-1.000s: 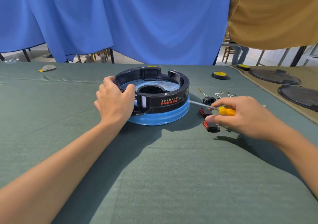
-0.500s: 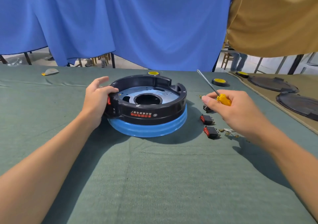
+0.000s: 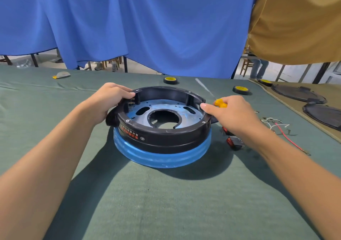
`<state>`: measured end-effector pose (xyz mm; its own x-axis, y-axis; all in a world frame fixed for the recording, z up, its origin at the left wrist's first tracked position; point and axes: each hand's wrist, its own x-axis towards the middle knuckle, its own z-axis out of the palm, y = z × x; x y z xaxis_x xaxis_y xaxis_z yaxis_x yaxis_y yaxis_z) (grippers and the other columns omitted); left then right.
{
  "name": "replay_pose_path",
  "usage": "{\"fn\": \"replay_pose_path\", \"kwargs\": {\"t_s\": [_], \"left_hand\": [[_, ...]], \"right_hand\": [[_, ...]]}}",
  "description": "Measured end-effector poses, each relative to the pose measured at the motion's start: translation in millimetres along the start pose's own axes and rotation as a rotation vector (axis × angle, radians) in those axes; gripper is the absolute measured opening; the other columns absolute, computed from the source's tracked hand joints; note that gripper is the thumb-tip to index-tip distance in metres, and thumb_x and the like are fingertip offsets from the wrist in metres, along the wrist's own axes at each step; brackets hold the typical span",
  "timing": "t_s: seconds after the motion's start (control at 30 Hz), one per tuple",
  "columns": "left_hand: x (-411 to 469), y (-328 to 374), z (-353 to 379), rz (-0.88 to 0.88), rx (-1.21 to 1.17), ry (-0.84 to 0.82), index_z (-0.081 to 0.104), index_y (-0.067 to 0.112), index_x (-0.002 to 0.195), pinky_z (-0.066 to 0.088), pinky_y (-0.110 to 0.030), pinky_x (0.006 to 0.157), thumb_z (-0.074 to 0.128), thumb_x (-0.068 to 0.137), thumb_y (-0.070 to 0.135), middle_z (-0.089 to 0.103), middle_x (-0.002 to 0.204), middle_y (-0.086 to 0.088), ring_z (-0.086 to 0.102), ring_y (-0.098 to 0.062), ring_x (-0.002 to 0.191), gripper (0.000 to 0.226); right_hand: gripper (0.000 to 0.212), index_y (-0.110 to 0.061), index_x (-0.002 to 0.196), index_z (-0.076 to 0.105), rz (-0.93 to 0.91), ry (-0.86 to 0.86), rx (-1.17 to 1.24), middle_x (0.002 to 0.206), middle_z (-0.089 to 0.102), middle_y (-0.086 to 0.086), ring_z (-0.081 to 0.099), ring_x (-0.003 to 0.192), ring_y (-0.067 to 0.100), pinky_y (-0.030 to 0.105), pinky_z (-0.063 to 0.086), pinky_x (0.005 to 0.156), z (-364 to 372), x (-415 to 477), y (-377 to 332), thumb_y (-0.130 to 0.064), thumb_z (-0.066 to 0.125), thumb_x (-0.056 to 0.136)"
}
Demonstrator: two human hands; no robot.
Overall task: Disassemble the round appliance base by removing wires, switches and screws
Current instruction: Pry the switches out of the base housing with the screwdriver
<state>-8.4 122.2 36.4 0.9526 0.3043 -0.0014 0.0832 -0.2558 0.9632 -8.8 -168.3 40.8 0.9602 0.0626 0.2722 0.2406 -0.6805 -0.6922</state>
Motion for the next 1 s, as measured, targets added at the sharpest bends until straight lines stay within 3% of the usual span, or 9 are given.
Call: {"fn": "replay_pose_path", "kwargs": {"t_s": [0.1, 0.2, 0.37, 0.47, 0.6, 0.67, 0.83, 0.93, 1.0], "left_hand": [[0.1, 0.8, 2.5, 0.01, 0.005, 0.109, 0.073, 0.013, 0.094, 0.05, -0.023, 0.061, 0.069, 0.085, 0.013, 0.071, 0.092, -0.006, 0.066, -0.018, 0.087, 0.009], [-1.6, 1.4, 3.1, 0.018, 0.006, 0.121, 0.074, 0.013, 0.096, 0.051, -0.02, 0.046, 0.07, 0.085, 0.013, 0.072, 0.086, -0.007, 0.069, -0.018, 0.071, 0.011], [-4.9, 2.4, 3.3, 0.062, 0.06, 0.018, 0.075, 0.018, 0.092, 0.055, -0.023, 0.054, 0.067, 0.088, 0.015, 0.075, 0.085, -0.002, 0.072, -0.017, 0.072, 0.009], [-5.7, -0.1, 2.3, 0.127, 0.142, -0.05, 0.076, 0.019, 0.099, 0.056, -0.027, 0.072, 0.065, 0.09, 0.021, 0.074, 0.094, 0.002, 0.071, -0.016, 0.086, 0.014], [-6.6, 0.9, 8.8, 0.189, 0.167, -0.143, 0.076, 0.029, 0.089, 0.048, -0.007, 0.059, 0.063, 0.092, 0.024, 0.074, 0.088, 0.015, 0.069, -0.001, 0.081, 0.015], [-6.4, 3.4, 14.9, 0.224, 0.221, -0.151, 0.075, 0.031, 0.091, 0.043, -0.003, 0.062, 0.062, 0.092, 0.026, 0.072, 0.09, 0.019, 0.066, 0.005, 0.085, 0.014], [-8.9, 5.7, 17.0, 0.23, 0.163, -0.256, 0.075, 0.025, 0.102, 0.051, -0.025, 0.082, 0.05, 0.098, 0.031, 0.074, 0.101, 0.007, 0.069, -0.009, 0.094, 0.026], [-9.2, 5.0, 8.0, 0.229, 0.077, -0.209, 0.07, 0.019, 0.108, 0.045, -0.033, 0.097, 0.046, 0.1, 0.034, 0.073, 0.105, 0.007, 0.067, -0.009, 0.101, 0.03], [-12.9, 0.1, 6.2, 0.24, 0.041, -0.165, 0.07, 0.016, 0.107, 0.043, -0.034, 0.097, 0.045, 0.1, 0.034, 0.073, 0.105, 0.004, 0.066, -0.01, 0.104, 0.031]], "right_hand": [[0.044, -0.011, 0.056, 0.039, 0.041, -0.054, -0.071, 0.049, 0.034, 0.002, 0.032, 0.053, 0.02, 0.032, 0.026, 0.054, -0.7, -2.7, -9.3, -0.034, 0.064, 0.083], [0.042, -0.017, 0.055, 0.032, -0.003, -0.079, -0.219, 0.045, 0.033, -0.001, 0.031, 0.049, 0.02, 0.031, 0.024, 0.051, -7.3, -11.9, -18.1, -0.032, 0.063, 0.079], [0.036, -0.016, 0.057, 0.033, -0.131, -0.191, -0.319, 0.049, 0.035, -0.001, 0.032, 0.049, 0.018, 0.03, 0.027, 0.051, -15.8, -34.0, -25.0, -0.03, 0.058, 0.079], [0.044, -0.01, 0.062, 0.038, -0.207, -0.245, -0.344, 0.052, 0.036, 0.0, 0.033, 0.049, 0.015, 0.031, 0.029, 0.051, -21.8, -45.6, -26.1, -0.041, 0.06, 0.084], [0.053, -0.013, 0.059, 0.034, -0.266, -0.274, -0.299, 0.047, 0.029, -0.006, 0.032, 0.045, 0.01, 0.027, 0.026, 0.048, -30.1, -60.5, -22.7, -0.055, 0.06, 0.079], [0.056, -0.01, 0.059, 0.035, -0.294, -0.282, -0.29, 0.048, 0.028, -0.005, 0.031, 0.045, 0.01, 0.021, 0.025, 0.044, -34.4, -65.2, -20.5, -0.058, 0.059, 0.077], [0.057, -0.008, 0.059, 0.044, -0.287, -0.226, -0.177, 0.042, 0.032, -0.007, 0.03, 0.041, 0.008, 0.015, 0.031, 0.043, -43.6, -59.1, -19.3, -0.058, 0.061, 0.08], [0.048, -0.015, 0.075, 0.058, -0.286, -0.278, -0.094, 0.043, 0.042, -0.009, 0.037, 0.039, 0.005, 0.019, 0.029, 0.045, -41.8, -51.5, -25.7, -0.062, 0.052, 0.084], [0.034, -0.023, 0.084, 0.06, -0.333, -0.339, -0.099, 0.05, 0.049, -0.013, 0.043, 0.044, 0.004, 0.016, 0.029, 0.045, -35.0, -47.5, -33.5, -0.054, 0.049, 0.09]]}}
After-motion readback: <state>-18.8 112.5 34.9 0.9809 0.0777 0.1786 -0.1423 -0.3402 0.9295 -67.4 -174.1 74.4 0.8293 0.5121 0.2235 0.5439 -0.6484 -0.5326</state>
